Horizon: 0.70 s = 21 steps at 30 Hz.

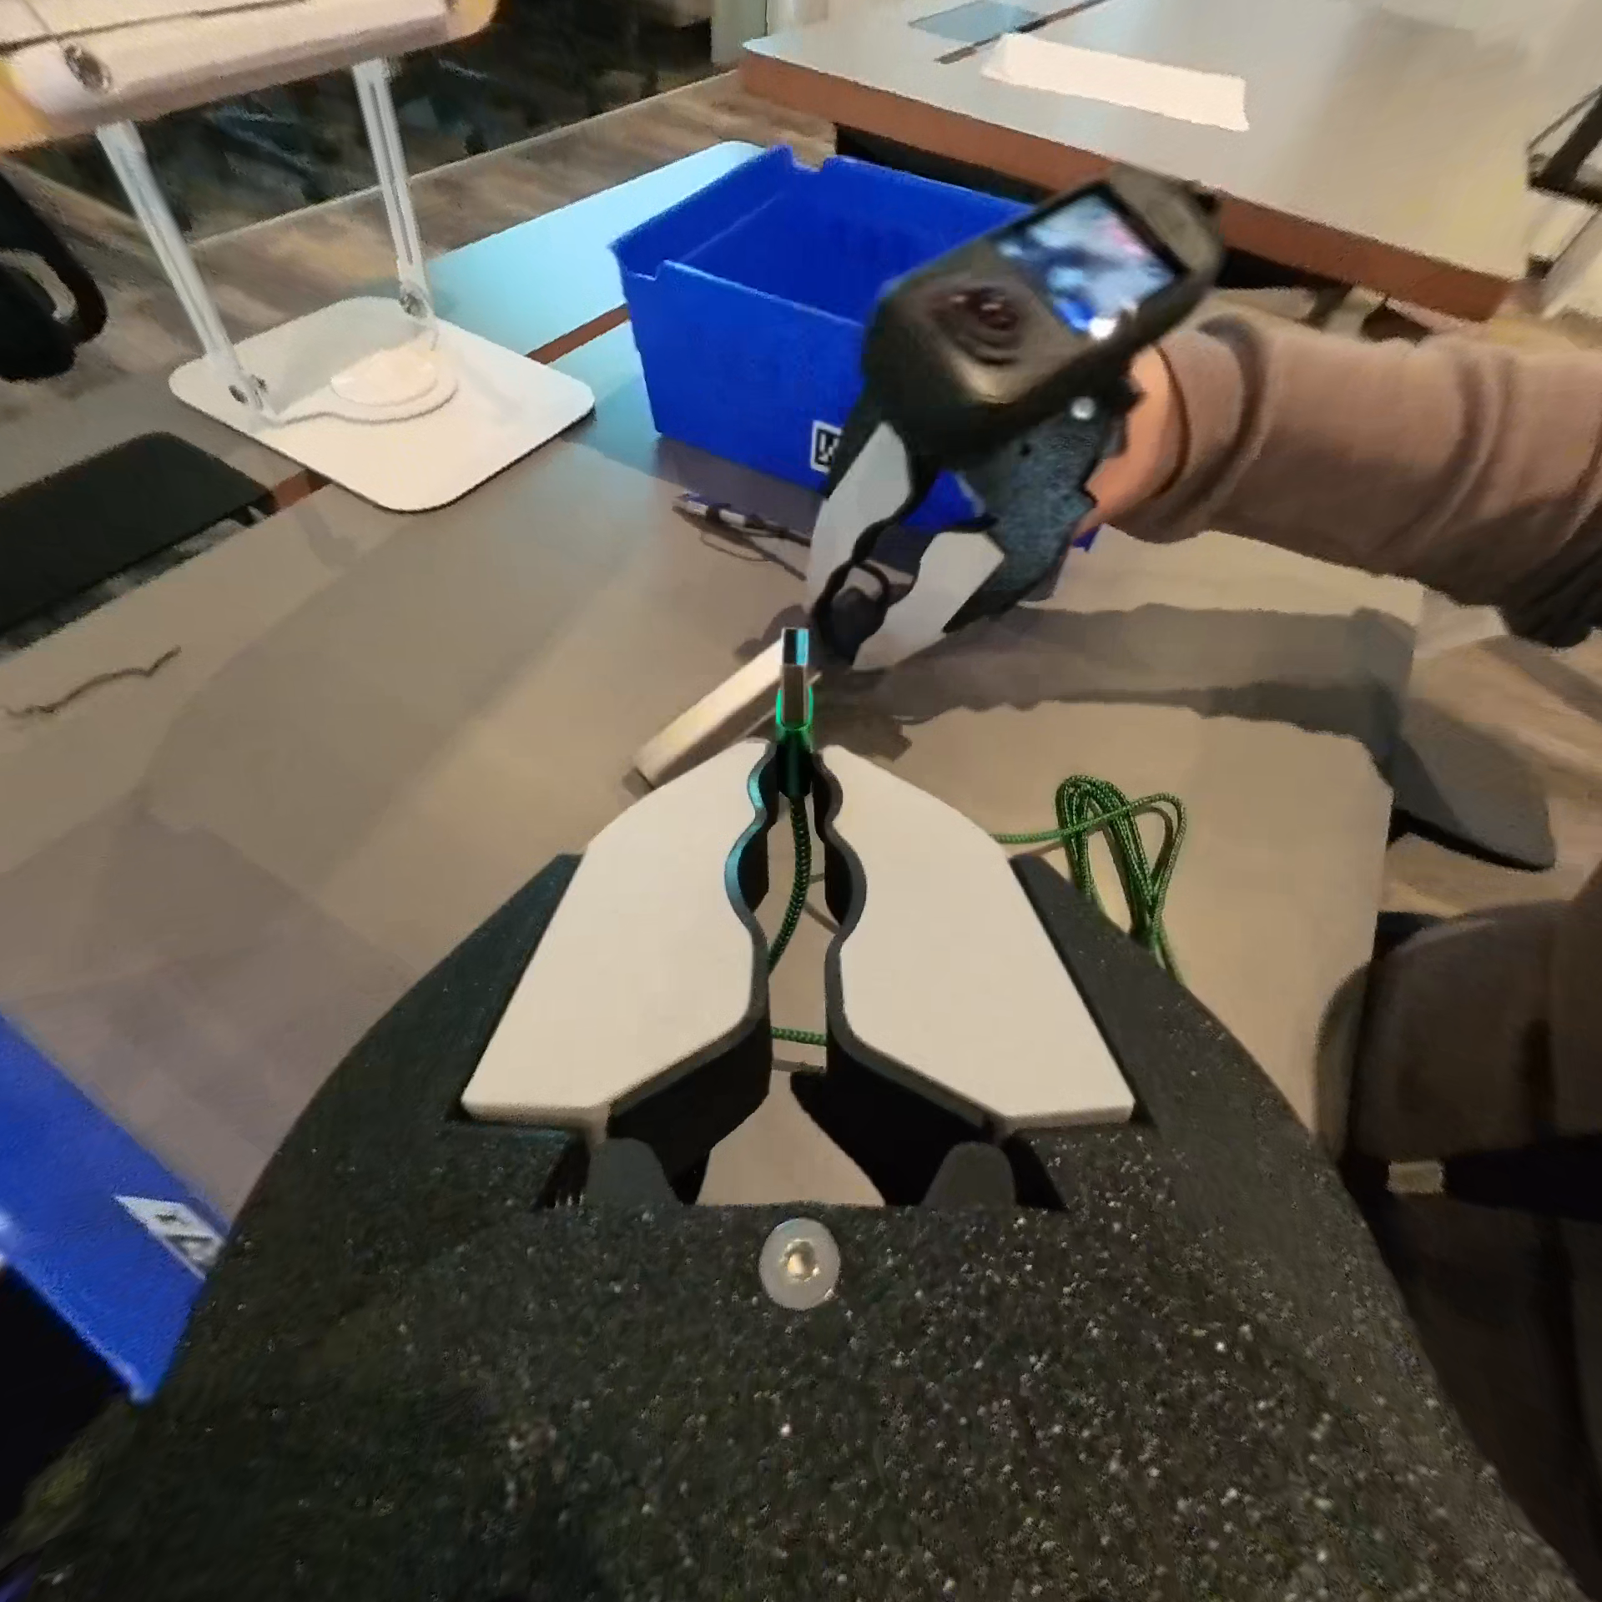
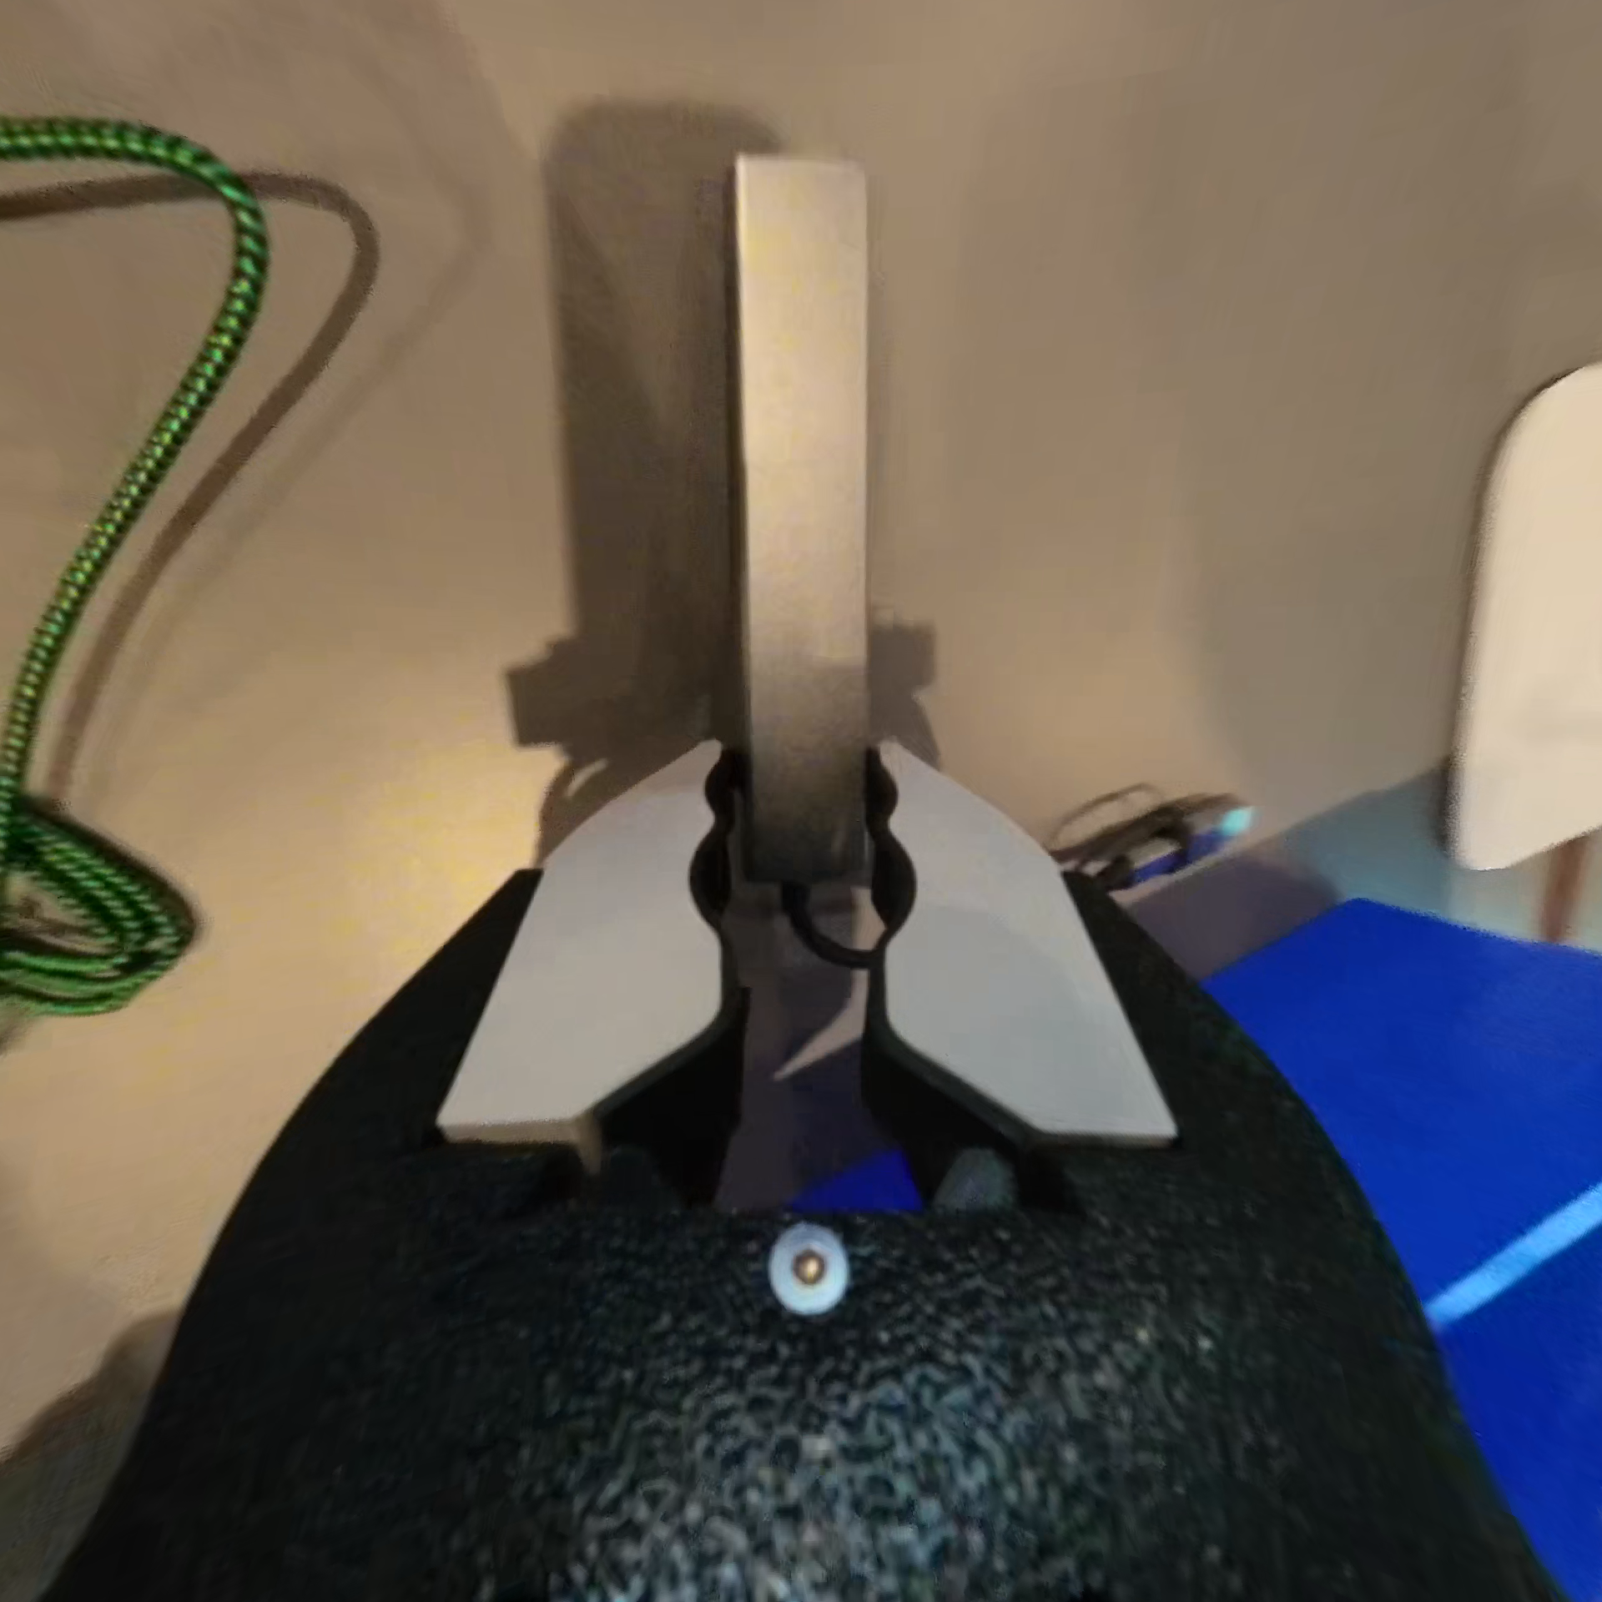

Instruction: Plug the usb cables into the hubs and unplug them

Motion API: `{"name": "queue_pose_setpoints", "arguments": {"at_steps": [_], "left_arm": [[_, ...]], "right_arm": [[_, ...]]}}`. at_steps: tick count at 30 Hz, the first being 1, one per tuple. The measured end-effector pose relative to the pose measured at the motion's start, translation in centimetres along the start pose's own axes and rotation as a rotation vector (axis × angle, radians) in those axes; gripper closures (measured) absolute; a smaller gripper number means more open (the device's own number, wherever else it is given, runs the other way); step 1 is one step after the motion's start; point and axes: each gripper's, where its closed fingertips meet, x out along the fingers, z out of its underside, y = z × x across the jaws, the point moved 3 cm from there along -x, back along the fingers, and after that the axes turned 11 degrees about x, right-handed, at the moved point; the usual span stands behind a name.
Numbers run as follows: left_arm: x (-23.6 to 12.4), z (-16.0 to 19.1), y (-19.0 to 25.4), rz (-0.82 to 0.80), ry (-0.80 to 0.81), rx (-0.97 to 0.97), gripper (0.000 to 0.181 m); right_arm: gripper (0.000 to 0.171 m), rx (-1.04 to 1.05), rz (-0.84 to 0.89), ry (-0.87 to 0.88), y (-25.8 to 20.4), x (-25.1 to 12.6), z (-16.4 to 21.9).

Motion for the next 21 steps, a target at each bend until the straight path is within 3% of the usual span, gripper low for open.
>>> {"name": "queue_pose_setpoints", "arguments": {"at_steps": [1,6,12,21], "left_arm": [[0.1,0.1,-0.2,0.001,0.003,-0.029,0.174],[0.2,0.4,-0.9,0.004,0.003,-0.085,0.174],[0.6,0.7,-0.6,0.012,-0.063,-0.04,0.174],[2.2,1.6,-1.9,-0.052,-0.233,0.012,0.174]], "right_arm": [[0.144,-0.068,0.06,0.046,0.3,-0.5,-0.4],[0.143,-0.553,0.44,0.234,0.9,-3.5,-2.7],[0.144,-0.846,0.701,0.396,1.1,-6.8,-4.0],[0.144,-0.932,0.746,0.424,1.3,-7.7,-3.8]]}}
